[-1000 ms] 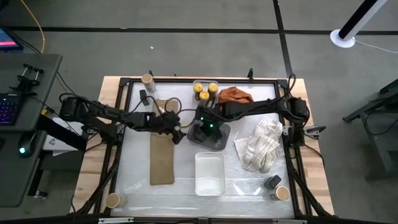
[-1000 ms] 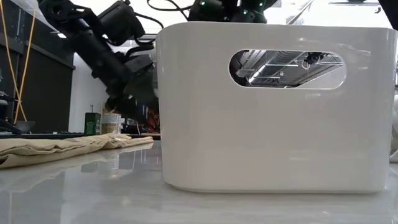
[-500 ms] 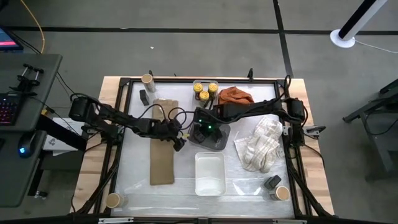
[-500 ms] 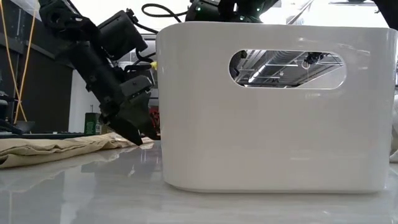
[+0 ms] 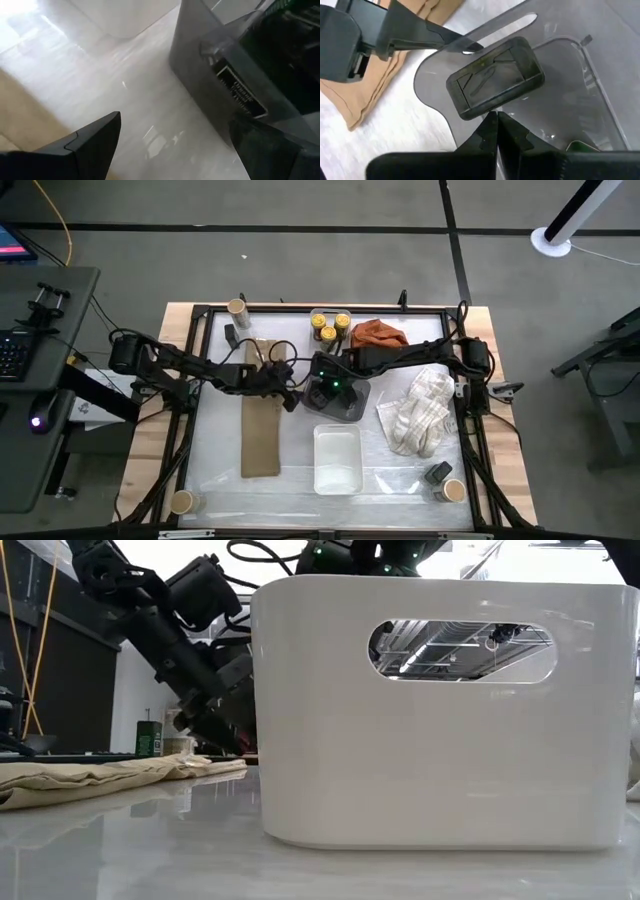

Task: Sort spices by type
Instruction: Adjust the black seasoning cans in the black bin

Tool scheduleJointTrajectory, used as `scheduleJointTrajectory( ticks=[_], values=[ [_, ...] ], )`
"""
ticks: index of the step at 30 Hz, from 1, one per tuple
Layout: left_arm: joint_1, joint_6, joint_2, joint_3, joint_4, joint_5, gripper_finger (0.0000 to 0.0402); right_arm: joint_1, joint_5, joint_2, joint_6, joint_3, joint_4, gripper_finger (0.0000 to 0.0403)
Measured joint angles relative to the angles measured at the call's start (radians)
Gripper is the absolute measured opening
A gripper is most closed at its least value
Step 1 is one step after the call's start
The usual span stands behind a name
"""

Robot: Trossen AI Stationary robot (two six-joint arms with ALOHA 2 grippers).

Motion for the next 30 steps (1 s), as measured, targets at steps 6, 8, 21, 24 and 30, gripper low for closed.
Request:
scheduleJointTrajectory(
  ticks=[6, 8, 21, 24, 30],
  values=[
    [-0.002, -0.002, 0.0, 0.0, 0.037, 0.024, 0.0349, 0.0, -0.004, 0.0, 0.002, 0.0, 0.022, 0.0],
    [-0.002, -0.002, 0.0, 0.0, 0.043, 0.025, 0.0349, 0.0, -0.015, 0.0, 0.014, 0.0, 0.032, 0.0],
    [-0.003, -0.02, 0.0, 0.0, 0.046, 0.025, 0.0349, -0.02, -0.04, -0.045, -0.074, 0.0, -0.103, 0.0],
    [-0.007, -0.051, 0.0, 0.0, 0.045, 0.028, 0.0349, -0.042, -0.017, -0.088, -0.097, 0.0, -0.161, 0.0],
    [-0.009, -0.052, 0.0, 0.0, 0.046, 0.029, 0.0349, -0.088, 0.066, -0.176, -0.158, 0.0, -0.337, 0.0]
  ],
)
